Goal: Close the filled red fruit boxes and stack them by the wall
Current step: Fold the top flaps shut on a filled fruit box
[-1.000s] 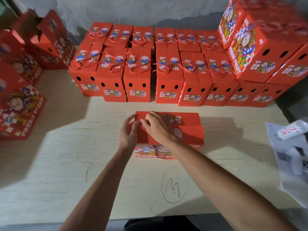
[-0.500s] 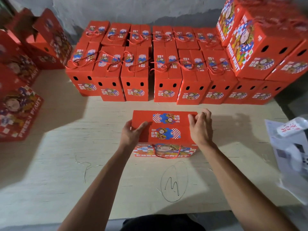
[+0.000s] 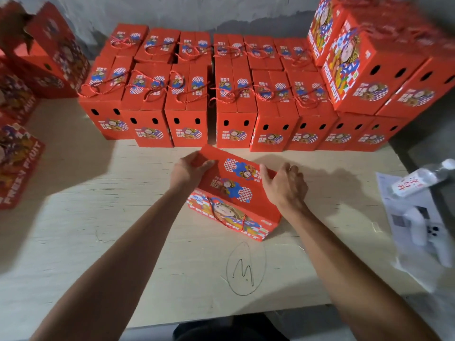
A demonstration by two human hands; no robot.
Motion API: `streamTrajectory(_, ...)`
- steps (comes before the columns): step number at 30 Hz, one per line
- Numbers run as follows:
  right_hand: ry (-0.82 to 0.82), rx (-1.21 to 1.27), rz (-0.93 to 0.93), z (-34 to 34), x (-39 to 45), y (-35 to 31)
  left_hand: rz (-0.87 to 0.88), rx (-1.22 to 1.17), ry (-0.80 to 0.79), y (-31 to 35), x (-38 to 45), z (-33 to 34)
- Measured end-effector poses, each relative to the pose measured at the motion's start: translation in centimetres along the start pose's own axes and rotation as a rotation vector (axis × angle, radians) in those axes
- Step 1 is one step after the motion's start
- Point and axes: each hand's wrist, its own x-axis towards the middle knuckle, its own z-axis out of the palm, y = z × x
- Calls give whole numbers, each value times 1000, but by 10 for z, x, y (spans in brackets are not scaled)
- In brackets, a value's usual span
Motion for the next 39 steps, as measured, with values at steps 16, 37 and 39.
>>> streamTrajectory(16, -723, 911, 279, 10, -47, 24, 26, -299, -142, 19, -54, 67)
streamTrajectory(37, -103, 1366, 272, 3, -36, 25, -343, -414, -52, 0, -139, 54)
streamTrajectory(39, -132, 1491, 315, -27, -24, 23, -307, -492, 10, 12, -134, 34)
